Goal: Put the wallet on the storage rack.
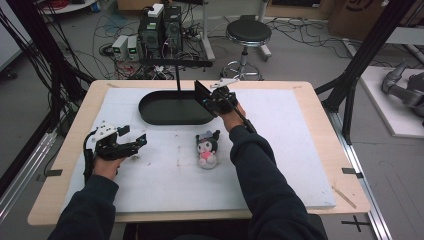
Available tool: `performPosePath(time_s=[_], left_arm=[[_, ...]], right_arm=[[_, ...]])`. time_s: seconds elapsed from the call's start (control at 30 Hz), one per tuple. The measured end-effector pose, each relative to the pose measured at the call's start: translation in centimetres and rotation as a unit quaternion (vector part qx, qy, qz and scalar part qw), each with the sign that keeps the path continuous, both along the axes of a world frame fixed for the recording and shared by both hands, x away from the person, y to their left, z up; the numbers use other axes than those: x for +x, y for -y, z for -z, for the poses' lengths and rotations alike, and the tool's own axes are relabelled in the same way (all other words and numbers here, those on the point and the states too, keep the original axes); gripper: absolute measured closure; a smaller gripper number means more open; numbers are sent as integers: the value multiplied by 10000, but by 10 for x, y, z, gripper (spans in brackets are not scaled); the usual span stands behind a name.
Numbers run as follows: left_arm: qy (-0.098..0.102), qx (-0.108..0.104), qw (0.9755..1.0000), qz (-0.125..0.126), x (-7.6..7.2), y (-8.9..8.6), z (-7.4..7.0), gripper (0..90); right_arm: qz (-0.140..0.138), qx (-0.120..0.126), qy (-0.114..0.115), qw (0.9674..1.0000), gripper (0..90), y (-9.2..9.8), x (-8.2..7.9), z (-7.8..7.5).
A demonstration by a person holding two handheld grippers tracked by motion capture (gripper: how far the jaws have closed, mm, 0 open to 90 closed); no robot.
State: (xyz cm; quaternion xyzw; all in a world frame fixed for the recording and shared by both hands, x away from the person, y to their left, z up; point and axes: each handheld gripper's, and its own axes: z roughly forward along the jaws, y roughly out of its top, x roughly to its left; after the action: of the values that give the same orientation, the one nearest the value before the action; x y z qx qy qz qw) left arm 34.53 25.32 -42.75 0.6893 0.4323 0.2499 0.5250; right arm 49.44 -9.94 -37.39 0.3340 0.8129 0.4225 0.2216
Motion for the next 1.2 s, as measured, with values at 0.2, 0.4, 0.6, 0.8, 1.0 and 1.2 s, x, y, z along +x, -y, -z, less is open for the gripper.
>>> performPosePath(time_s=[0.2,0.4,0.6,0.8,1.0,1.2], left_arm=[[8,-30,10000,-5,0,0,0,211],[17,-23,10000,-20,0,0,0,211],[21,-14,10000,-17,-1,-1,-1,211],[17,-18,10000,-33,-2,-4,-1,211],[28,-15,10000,-43,-3,-4,-1,211],[37,-11,10000,-48,-4,-3,-2,212]], right_arm=[[167,-127,-3,9998,774,-11,18,14],[455,-271,42,9986,774,-21,30,21],[517,-504,285,9970,775,-38,35,28],[609,-250,247,9975,568,-36,35,28],[389,-6,97,9992,649,-31,24,12],[176,-184,53,9997,789,-35,19,8]])
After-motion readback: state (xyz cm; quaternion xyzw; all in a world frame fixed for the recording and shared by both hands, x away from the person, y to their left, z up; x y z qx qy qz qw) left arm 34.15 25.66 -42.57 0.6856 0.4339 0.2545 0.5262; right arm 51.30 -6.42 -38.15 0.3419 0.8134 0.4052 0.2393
